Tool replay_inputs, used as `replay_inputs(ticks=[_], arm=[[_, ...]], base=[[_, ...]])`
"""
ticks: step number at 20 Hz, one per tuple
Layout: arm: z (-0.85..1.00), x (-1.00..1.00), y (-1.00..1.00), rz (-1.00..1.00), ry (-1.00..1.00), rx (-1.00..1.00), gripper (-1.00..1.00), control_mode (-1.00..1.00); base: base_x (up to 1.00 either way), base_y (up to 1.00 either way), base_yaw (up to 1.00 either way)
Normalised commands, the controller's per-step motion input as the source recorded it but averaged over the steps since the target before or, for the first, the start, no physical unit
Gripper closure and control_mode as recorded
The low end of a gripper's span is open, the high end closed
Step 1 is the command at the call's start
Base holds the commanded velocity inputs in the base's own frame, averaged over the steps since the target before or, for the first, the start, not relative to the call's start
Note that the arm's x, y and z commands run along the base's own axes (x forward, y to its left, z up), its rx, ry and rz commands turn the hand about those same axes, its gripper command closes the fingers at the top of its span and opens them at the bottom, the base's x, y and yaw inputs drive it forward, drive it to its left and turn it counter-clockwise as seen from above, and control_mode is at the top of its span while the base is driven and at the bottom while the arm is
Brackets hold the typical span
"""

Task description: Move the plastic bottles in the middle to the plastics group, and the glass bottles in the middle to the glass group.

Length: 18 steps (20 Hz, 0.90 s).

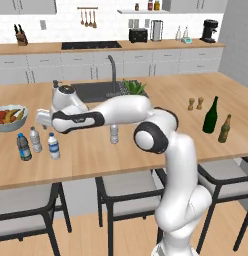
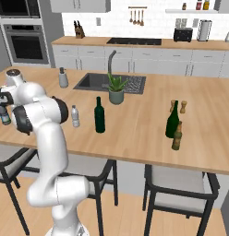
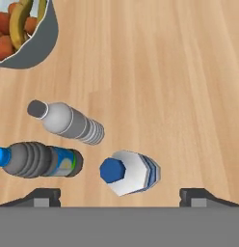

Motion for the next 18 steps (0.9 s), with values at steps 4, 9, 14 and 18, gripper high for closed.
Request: replay_inputs(ticks=[4, 9, 14, 18], arm=[[0.35, -0.32, -0.39, 0.00, 0.00, -0.02, -1.00, -1.00], [0.13, -0.39, -0.66, 0.00, 0.00, -0.01, -1.00, -1.00], [0.07, -0.32, -0.83, 0.00, 0.00, 0.00, -1.00, -1.00], [0.09, -0.21, -0.88, 0.00, 0.00, 0.00, -1.00, -1.00]], base=[[0.00, 0.00, 0.00], [0.00, 0.00, 0.00], [0.00, 0.00, 0.00], [0.00, 0.00, 0.00]])
